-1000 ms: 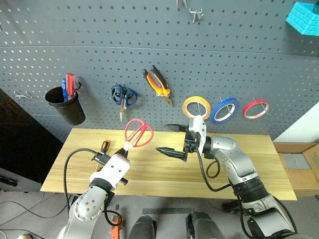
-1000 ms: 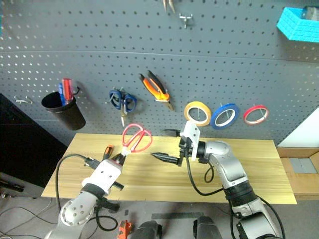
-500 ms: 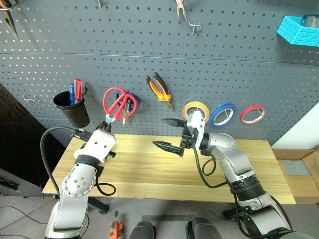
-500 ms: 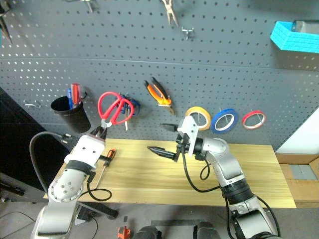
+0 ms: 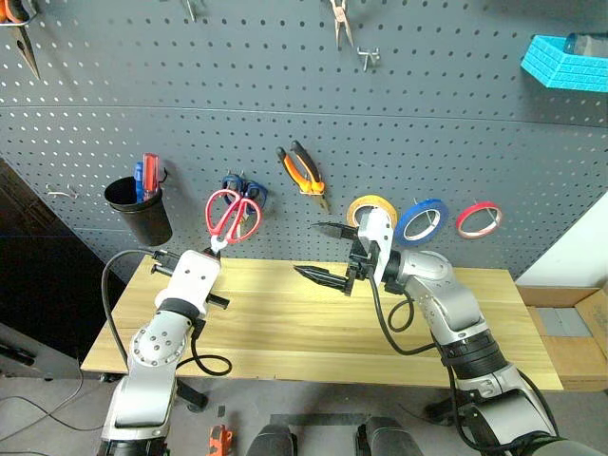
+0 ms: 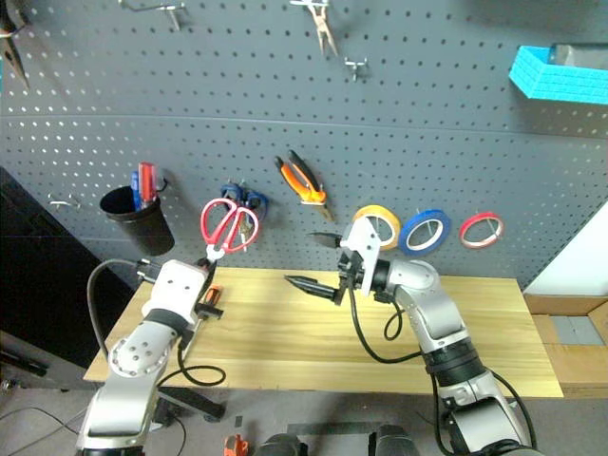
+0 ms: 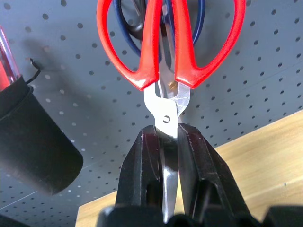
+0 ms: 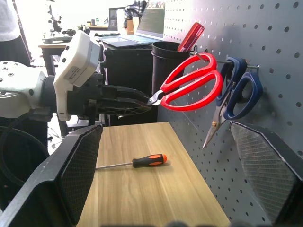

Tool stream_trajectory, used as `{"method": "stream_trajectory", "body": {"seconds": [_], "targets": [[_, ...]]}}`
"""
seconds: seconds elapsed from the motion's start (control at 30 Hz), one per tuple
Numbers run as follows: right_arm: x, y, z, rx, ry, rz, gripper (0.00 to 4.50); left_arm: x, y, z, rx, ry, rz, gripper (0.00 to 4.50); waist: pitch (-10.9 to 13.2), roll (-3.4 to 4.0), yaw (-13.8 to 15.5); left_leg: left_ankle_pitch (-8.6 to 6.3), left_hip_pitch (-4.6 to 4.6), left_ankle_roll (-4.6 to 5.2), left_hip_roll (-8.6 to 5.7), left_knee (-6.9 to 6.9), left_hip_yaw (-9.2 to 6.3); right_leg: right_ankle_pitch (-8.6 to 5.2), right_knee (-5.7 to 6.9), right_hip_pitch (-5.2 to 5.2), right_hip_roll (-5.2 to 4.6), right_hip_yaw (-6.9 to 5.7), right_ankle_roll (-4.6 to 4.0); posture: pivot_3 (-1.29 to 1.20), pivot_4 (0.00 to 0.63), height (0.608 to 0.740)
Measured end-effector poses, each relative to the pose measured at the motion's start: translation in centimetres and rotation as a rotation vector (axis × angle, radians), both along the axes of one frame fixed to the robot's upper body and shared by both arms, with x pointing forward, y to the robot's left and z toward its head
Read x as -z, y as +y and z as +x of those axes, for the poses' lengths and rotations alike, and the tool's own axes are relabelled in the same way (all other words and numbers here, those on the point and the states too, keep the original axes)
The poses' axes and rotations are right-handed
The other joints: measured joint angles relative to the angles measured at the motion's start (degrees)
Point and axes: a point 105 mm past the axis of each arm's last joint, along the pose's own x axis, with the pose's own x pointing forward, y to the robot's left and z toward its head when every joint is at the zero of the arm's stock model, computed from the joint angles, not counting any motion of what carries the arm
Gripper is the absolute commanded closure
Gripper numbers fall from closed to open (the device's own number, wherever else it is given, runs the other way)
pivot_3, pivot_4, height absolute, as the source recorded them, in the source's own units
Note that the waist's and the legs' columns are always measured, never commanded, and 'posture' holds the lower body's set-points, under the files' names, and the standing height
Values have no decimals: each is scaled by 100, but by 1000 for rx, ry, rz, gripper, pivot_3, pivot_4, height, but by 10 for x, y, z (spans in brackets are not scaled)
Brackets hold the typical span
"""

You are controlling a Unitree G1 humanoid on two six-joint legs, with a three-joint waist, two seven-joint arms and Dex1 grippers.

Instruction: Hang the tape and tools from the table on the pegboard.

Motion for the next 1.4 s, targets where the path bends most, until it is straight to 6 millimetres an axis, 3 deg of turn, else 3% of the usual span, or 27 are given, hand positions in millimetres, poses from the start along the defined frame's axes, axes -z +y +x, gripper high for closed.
{"method": "stream_trajectory", "body": {"seconds": [0.03,0.07,0.4,0.53,0.67,0.77,0.87,1.07,1.2,1.4], "targets": [[0,0,0,0,0,0,0,0,0,3,-1,4,-8,4329,-1,0,0,0,1,0,0,0,0,0,1,0,0,0,0,58,61,740],[0,0,0,1,0,-1,0,0,0,4,-2,5,-15,3607,-1,0,-1,0,2,0,1,1,0,0,1,1,2,0,-1,58,61,740],[2,-2,0,3,1,-10,0,0,-4,24,16,24,-41,29,0,2,-25,0,2,1,2,3,-1,1,2,0,6,2,-2,45,89,740],[9,-2,-2,5,15,-29,0,18,-2,21,-14,78,-84,7,6,9,-70,-1,3,2,2,2,-1,1,0,1,5,5,-2,31,124,740],[29,9,-7,7,5,-137,0,78,15,-4,-162,272,-242,7,43,22,-181,-2,9,4,8,0,-1,0,3,1,9,7,-3,23,165,740],[36,19,-10,9,-6,-174,0,102,36,-18,-262,357,-304,7,158,19,-214,0,12,4,14,2,-12,5,10,6,15,-5,-16,25,192,740],[34,39,-13,-7,6,-171,0,100,53,-16,-280,364,-318,7,297,24,-230,6,26,8,17,4,-27,12,12,24,21,-18,-27,28,216,740],[20,61,-12,-28,-6,-181,0,86,67,8,-219,370,-324,7,505,22,-245,7,45,8,17,3,-31,12,3,45,19,-26,-27,27,253,740],[21,63,-11,-27,0,-193,0,81,81,20,-218,377,-315,7,618,18,-282,7,38,9,19,-8,-29,8,-6,32,15,-22,-31,24,279,740],[25,62,-10,-20,29,-211,0,91,87,25,-211,422,-350,7,769,4,-296,6,-31,9,36,-10,-30,7,-5,-35,-30,-28,-31,11,312,740]]}}
